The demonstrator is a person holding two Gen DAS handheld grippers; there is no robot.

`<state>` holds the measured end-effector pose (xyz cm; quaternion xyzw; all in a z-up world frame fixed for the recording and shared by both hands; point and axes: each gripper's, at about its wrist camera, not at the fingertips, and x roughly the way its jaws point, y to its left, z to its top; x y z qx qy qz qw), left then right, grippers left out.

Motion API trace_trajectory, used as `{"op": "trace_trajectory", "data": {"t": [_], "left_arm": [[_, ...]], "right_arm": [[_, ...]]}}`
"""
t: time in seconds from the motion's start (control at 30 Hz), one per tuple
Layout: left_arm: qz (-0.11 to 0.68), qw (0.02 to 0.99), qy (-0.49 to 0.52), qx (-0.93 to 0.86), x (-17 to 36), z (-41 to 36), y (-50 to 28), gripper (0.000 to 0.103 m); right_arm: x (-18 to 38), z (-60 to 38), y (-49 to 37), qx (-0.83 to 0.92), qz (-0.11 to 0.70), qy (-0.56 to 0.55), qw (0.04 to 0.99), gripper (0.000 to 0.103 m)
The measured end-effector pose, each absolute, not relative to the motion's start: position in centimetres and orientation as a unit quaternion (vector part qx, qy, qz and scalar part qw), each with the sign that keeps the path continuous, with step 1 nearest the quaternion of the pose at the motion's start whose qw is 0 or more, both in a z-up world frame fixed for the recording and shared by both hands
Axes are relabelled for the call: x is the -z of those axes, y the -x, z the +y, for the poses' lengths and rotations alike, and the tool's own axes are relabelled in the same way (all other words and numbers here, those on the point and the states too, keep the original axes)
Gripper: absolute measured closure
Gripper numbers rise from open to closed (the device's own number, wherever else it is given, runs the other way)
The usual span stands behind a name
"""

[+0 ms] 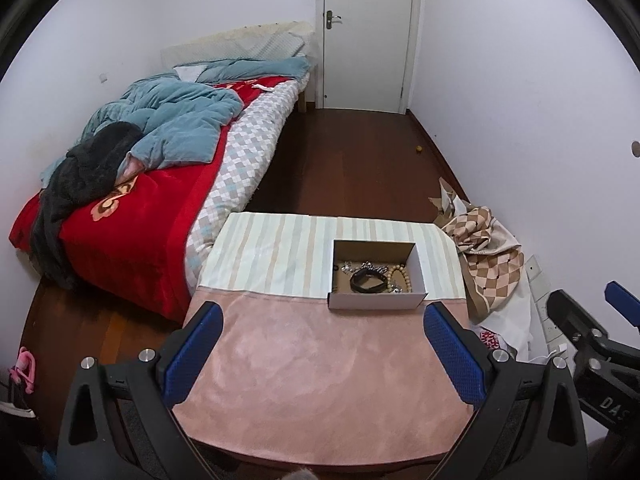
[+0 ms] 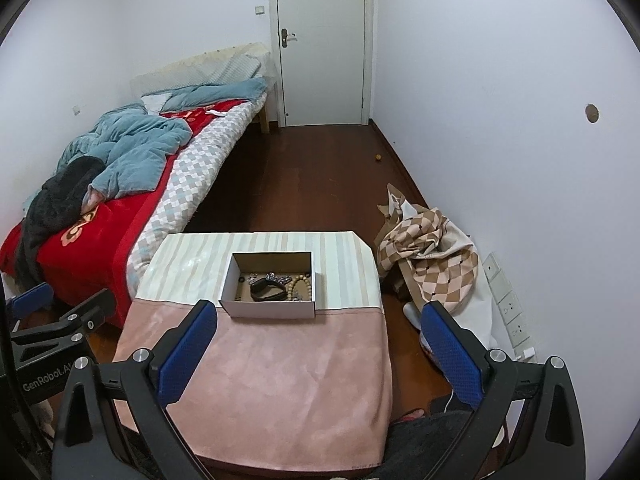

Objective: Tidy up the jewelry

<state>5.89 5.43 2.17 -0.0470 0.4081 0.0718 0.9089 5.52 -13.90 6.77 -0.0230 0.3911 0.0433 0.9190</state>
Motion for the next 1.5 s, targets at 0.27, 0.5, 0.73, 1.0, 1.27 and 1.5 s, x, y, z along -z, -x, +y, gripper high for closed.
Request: {"op": "trace_trajectory", "data": {"t": [0.27,0.5,0.73,1.0,1.27,1.5], "left_arm": [[0.413,0.905,0.039,-0.099,-1.5,6.2,-8.6,0.001],[0.438,0.893,0.045,-0.094,0.2,6.8,-10.5,0.001],[0.448,0.888,0.040,-0.093,1.2,6.4,-11.6,0.001],[0.450,0.888,0.035,-0.091,1.4,6.1,-12.0,0.001],[0.449,0.889,0.031,-0.089,1.3,6.0,-12.3,0.001],[0.447,0.890,0.031,-0.088,1.3,5.9,-12.3,0.001]], "right_arm": [[-4.7,-12.9,-9.4,-0.038,0.410,0.033,0.911,0.000],[-3.6,-12.2,-11.5,-0.036,0.420,0.038,0.906,0.000],[-2.5,-11.9,-12.9,-0.028,0.430,0.045,0.901,0.000],[-1.6,-12.1,-13.6,-0.022,0.440,0.046,0.897,0.000],[-1.4,-12.2,-13.7,-0.021,0.443,0.047,0.895,0.000],[-1.4,-12.3,-13.7,-0.022,0.443,0.047,0.895,0.000]]}}
